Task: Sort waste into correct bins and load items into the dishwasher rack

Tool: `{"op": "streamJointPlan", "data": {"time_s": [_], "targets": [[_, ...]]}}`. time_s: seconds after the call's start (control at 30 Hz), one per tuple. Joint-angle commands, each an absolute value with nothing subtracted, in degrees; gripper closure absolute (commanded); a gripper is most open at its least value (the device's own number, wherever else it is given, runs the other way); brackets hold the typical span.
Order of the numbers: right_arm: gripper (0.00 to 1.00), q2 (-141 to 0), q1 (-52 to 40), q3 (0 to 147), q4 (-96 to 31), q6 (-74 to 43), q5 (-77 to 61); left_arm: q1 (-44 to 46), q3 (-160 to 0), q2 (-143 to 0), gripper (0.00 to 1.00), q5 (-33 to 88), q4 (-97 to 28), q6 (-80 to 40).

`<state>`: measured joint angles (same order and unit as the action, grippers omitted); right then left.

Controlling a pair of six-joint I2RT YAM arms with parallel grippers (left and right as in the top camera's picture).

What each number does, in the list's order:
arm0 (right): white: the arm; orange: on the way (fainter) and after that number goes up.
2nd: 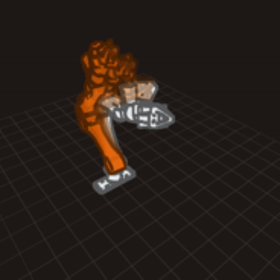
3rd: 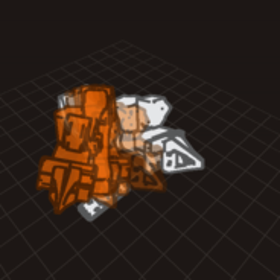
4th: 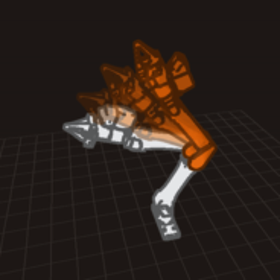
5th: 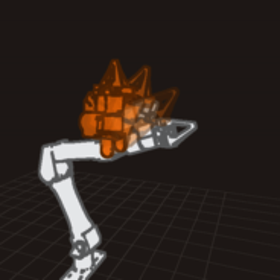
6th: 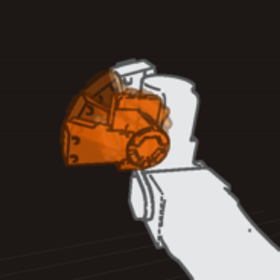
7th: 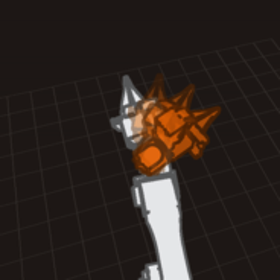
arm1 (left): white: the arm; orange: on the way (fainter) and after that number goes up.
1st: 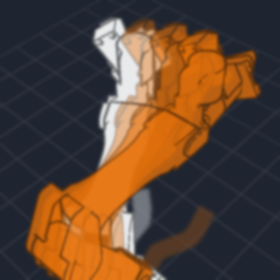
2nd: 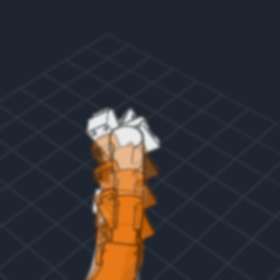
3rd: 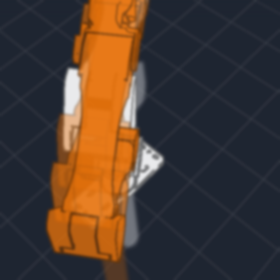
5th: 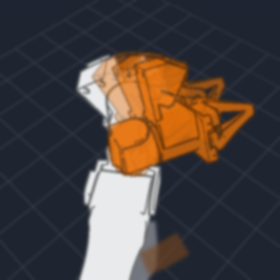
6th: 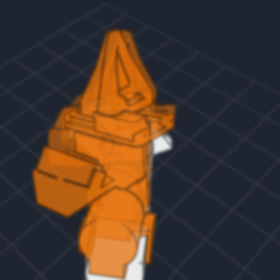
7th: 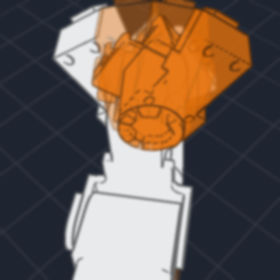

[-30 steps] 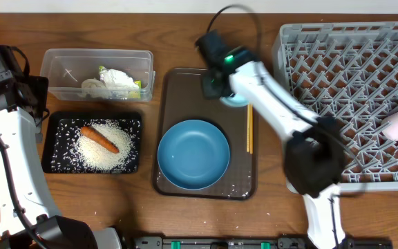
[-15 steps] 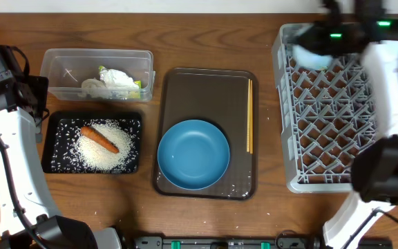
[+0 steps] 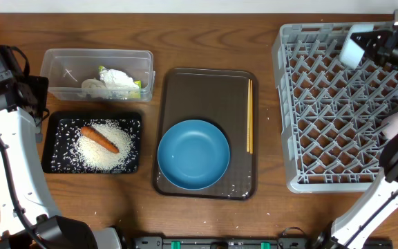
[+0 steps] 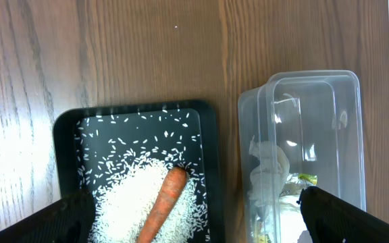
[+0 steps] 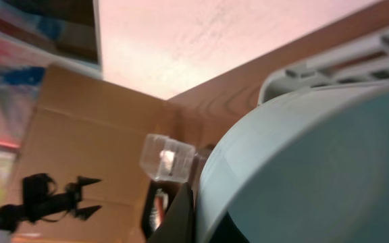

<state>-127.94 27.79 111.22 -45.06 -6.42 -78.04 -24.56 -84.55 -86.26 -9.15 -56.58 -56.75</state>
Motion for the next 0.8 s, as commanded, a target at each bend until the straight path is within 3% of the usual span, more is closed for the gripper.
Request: {"op": "streamJointPlan", "data": {"time_s": [0.0,0.5,0.63,0.77], "targets": [[0.99,-130.7,27.9,111.3,-44.7,-5.8,-84.3,-24.8,-84.6,-86.6,0.01,-9.5,-56.8,-56.4],[0.97,-132.0,32.4,111.3,-45.9,-10.8,-75.7,-24.8,-84.6,-86.6,0.01,-9.5,-56.8,-56.4],[0.77,-131.9,33.5,111.3,-48.1,-12.2,-71.5,-24.8,-84.6,-86.6,0.01,-9.5,-56.8,-56.4],[0.76,-130.8,34.3,111.3,-52.3,-12.2,-65.9,-24.8,-84.6,-86.6,0.01,-9.5,-56.8,-56.4]]}}
